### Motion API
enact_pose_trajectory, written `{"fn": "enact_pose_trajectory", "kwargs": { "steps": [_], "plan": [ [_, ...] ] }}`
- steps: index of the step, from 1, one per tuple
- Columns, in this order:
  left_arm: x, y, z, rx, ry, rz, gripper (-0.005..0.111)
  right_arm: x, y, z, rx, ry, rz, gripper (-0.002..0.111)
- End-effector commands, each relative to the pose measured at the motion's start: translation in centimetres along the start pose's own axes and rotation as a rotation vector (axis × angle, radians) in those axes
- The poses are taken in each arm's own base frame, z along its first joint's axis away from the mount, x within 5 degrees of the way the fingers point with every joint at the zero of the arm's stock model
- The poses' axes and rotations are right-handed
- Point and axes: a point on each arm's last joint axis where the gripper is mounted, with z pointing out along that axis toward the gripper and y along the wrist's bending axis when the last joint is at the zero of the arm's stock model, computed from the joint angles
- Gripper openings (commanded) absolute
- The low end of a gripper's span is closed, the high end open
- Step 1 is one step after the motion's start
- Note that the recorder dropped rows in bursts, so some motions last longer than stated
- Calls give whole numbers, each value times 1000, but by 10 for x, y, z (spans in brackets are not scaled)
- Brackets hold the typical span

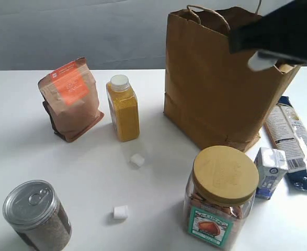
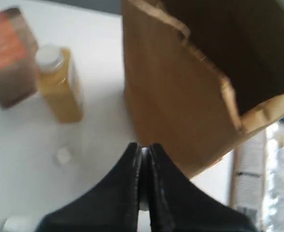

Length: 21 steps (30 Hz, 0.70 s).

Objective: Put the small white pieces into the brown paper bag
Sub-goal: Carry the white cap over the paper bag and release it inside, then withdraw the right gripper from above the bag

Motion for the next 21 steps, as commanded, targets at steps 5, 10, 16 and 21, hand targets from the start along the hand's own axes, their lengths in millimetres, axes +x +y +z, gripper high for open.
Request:
{"fn": "enact_pose_trajectory", "kwargs": {
  "steps": [5,10,16,21],
  "plan": [
    [1,0,0,7,-4,-11,0,-26,-34,7,272,-219,-5,0],
    [1,0,0,7,-4,-11,0,-32,-58,50,277,-176,104,0],
    [1,0,0,7,-4,-11,0,-36,-86,101,230,-129,232,0],
    [1,0,0,7,-4,-11,0,-52,-91,128,145,-37,240,0]
  ]
}}
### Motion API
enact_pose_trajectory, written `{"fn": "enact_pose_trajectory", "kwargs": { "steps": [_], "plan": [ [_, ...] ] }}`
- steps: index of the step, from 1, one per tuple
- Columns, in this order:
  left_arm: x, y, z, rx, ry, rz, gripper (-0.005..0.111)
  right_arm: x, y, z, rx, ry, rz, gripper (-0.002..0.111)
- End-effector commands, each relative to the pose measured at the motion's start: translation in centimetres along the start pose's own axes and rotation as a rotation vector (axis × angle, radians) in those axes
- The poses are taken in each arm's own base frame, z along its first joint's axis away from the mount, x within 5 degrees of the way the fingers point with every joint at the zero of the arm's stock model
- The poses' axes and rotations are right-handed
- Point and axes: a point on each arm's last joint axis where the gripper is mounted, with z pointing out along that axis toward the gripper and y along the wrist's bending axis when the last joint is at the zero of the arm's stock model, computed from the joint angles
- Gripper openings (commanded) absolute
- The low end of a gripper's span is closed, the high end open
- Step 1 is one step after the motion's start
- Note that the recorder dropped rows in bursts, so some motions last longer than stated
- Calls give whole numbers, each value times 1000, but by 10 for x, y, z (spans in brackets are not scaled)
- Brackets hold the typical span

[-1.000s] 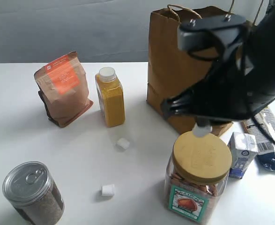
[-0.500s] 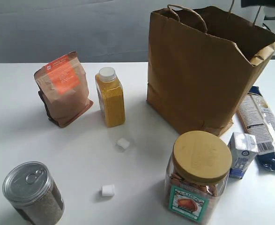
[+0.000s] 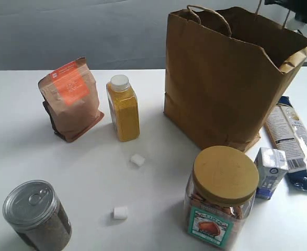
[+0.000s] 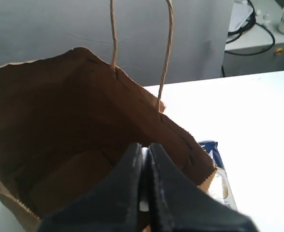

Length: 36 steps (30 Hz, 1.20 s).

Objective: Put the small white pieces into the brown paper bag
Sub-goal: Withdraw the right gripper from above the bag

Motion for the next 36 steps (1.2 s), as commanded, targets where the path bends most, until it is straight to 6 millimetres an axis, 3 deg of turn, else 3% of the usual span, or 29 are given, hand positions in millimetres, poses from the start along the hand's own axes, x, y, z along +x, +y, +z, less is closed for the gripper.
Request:
{"fn": "enact_pose_trajectory", "kwargs": {
  "steps": [1,4,5,7,15,18,23,30,36],
  "plan": [
    [1,0,0,7,-4,-11,0,-15,9,20,-93,57,-14,3],
    [1,0,0,7,-4,-11,0,-22,14,26,-102,66,-18,18],
    [1,0,0,7,-4,-11,0,-25,15,28,-99,77,-11,34],
    [1,0,0,7,-4,-11,0,-26,15,31,-86,103,-12,51],
    [1,0,0,7,-4,-11,0,-25,13,27,-74,119,-15,53],
    [1,0,0,7,-4,-11,0,-22,10,22,-50,163,-18,47],
    [1,0,0,7,-4,-11,0,-28,-3,-16,12,147,-68,1],
    [1,0,0,7,-4,-11,0,-13,-11,-79,-103,91,-85,0],
    [1,0,0,7,-4,-11,0,24,29,-116,-468,200,-225,0]
  ]
}}
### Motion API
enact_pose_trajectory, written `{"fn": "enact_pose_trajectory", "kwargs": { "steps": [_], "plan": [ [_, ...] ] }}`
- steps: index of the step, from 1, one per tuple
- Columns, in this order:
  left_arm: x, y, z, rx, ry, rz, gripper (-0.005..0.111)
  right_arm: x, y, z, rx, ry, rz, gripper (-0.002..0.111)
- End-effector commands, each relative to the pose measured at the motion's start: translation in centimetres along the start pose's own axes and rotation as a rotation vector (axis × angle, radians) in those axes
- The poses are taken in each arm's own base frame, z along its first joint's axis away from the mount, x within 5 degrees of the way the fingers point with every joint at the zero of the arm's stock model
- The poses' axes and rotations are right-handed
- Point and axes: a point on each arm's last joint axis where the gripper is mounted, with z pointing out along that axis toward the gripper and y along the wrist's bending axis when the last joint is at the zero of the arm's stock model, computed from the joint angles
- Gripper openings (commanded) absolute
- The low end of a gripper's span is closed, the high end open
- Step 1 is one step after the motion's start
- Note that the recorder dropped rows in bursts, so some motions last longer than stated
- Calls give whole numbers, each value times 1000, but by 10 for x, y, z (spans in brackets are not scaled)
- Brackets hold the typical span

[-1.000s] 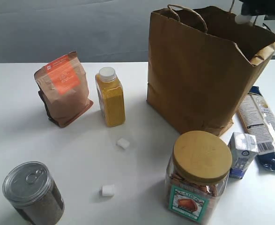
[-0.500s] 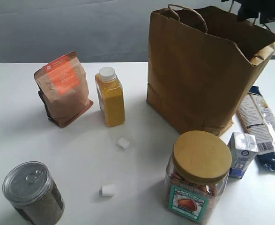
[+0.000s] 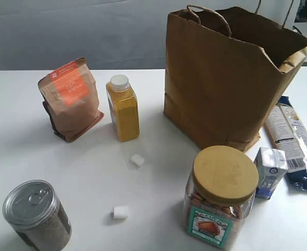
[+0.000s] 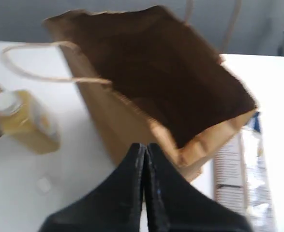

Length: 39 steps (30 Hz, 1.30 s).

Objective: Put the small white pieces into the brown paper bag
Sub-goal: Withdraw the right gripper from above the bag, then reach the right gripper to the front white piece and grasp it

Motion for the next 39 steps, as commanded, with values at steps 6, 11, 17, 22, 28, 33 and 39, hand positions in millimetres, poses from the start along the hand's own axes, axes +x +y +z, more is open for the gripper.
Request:
{"fn": "enact_pose_trajectory", "kwargs": {
  "steps": [6,11,17,22,28,33,39],
  "plan": [
    [1,0,0,7,-4,-11,0,42,84,-18,-457,183,-235,0],
    [1,0,0,7,-4,-11,0,63,123,-9,-539,300,-334,0],
    [1,0,0,7,-4,-11,0,94,163,29,-546,477,-429,0],
    [1,0,0,7,-4,-11,0,115,180,68,-519,614,-428,15],
    [1,0,0,7,-4,-11,0,138,197,111,-501,697,-386,42],
    [1,0,0,7,-4,-11,0,149,205,136,-494,692,-350,43],
    [1,0,0,7,-4,-11,0,166,212,165,-474,706,-321,43]
  ]
}}
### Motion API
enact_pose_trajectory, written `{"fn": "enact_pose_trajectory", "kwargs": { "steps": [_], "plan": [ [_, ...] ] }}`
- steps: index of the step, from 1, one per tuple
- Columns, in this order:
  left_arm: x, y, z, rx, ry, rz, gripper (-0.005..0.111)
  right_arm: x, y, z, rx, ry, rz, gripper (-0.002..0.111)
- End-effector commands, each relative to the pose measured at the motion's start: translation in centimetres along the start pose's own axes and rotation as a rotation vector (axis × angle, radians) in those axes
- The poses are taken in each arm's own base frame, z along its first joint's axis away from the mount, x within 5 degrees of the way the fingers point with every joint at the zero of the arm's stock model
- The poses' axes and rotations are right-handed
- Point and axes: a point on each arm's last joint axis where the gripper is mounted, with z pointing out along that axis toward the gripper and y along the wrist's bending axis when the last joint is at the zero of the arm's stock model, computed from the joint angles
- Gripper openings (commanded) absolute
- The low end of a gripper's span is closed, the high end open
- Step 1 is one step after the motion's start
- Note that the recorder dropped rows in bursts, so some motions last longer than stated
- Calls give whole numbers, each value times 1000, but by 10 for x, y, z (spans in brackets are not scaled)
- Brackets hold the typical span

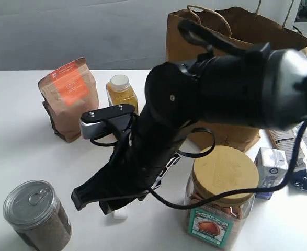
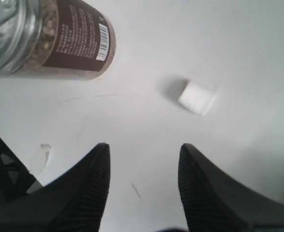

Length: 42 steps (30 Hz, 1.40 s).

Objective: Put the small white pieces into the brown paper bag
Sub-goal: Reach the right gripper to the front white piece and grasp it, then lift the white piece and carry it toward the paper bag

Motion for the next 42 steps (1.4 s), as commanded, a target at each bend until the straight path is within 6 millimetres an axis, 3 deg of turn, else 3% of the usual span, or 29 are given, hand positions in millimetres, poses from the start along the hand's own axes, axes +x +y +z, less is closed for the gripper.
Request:
{"fn": "enact_pose_trajectory", "kwargs": {
  "steps": [1,11,24,30,32,37,42],
  "plan": [
    [1,0,0,7,-4,-11,0,-5,-4,23,0,-14,27,43],
    [1,0,0,7,-4,-11,0,-9,-17,64,34,-6,67,43],
    [1,0,0,7,-4,-11,0,-8,-30,91,110,15,73,43],
    [1,0,0,7,-4,-11,0,-6,-31,92,117,30,80,42],
    [1,0,0,7,-4,-11,0,-5,-31,92,118,41,83,35],
    [1,0,0,7,-4,-11,0,-5,-31,92,118,48,83,2],
    [1,0,0,7,-4,-11,0,-3,-31,90,119,66,86,0]
  ]
}}
